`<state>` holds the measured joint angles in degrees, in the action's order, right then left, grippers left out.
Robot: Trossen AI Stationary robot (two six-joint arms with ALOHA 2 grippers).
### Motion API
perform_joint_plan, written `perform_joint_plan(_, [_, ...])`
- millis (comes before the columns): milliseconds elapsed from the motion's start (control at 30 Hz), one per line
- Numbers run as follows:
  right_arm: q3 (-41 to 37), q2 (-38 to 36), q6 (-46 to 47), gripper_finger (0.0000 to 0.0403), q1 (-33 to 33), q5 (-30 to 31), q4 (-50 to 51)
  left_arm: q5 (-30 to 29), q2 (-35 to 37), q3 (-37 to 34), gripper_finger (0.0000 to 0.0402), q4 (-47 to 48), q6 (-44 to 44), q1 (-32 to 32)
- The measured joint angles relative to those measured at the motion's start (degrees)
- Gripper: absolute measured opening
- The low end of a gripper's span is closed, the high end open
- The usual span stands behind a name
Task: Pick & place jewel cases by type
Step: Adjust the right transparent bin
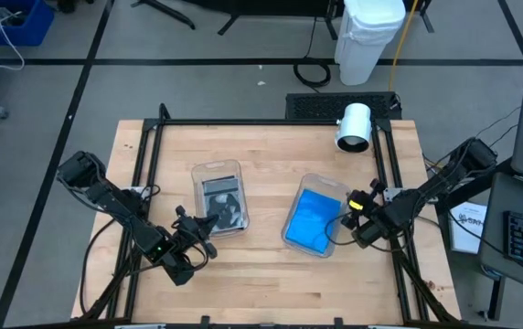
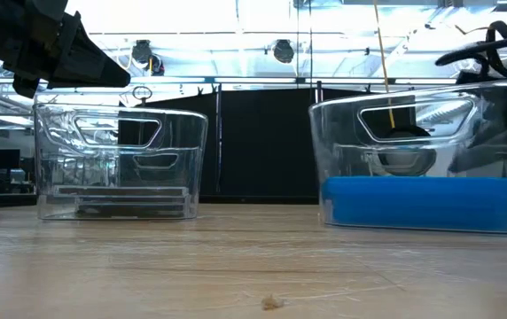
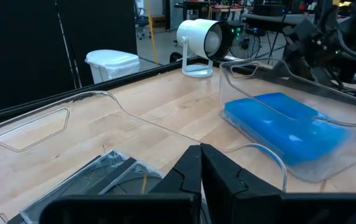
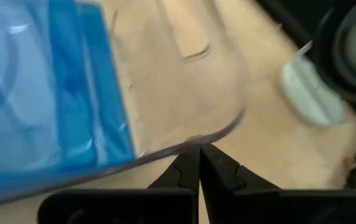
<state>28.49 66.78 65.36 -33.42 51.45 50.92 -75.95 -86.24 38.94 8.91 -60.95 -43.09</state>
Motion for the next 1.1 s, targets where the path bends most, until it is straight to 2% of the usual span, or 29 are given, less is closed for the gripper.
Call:
perform_joint_plan(133, [0.0,0.0,-1.2,0.0000,1.8,5.3,-0.2,0.0,0.0,0.0,0.0004,0.0,0.0,0.0])
perform_joint_plan(300, [0.0,0.0,-4.9,0.0000,3.8,10.7,-0.9,0.0,0.0,0.0,0.0018,0.0,0.0,0.0])
perform_joint_plan(400, [0.0,0.0,-8.7,0.0000,4.9,13.7,-3.2,0.0,0.0,0.0,0.0013,0.0,0.3,0.0])
perform_joint_plan(500, [0.0,-0.1,-17.6,0.0000,5.9,15.0,-8.0,0.0,0.0,0.0,0.0004,0.0,0.4,0.0])
perform_joint_plan(600, [0.0,-1.1,-28.9,0.0000,6.8,14.9,-14.5,0.0,0.0,0.0,0.0013,0.0,0.4,0.1])
perform_joint_plan(800, [0.0,-7.4,-45.8,0.0000,8.2,15.9,-27.5,1.3,0.0,0.0,0.0019,0.0,0.3,1.5])
perform_joint_plan(900, [0.0,-12.2,-54.4,0.0000,7.1,10.8,-35.4,2.9,0.0,0.0,0.0006,0.0,0.3,2.3])
perform_joint_plan(967, [0.0,-15.6,-59.3,0.0000,6.0,3.2,-41.3,4.1,0.0,0.0,0.0005,0.0,0.3,2.9])
perform_joint_plan(1033, [0.0,-18.9,-62.3,0.0000,4.7,-8.8,-46.6,4.6,0.0,0.0,0.0012,0.0,0.3,3.3])
perform_joint_plan(1100, [0.0,-21.1,-63.9,0.0000,3.4,-24.2,-51.4,5.4,0.0,0.0,0.0020,0.0,0.3,3.6])
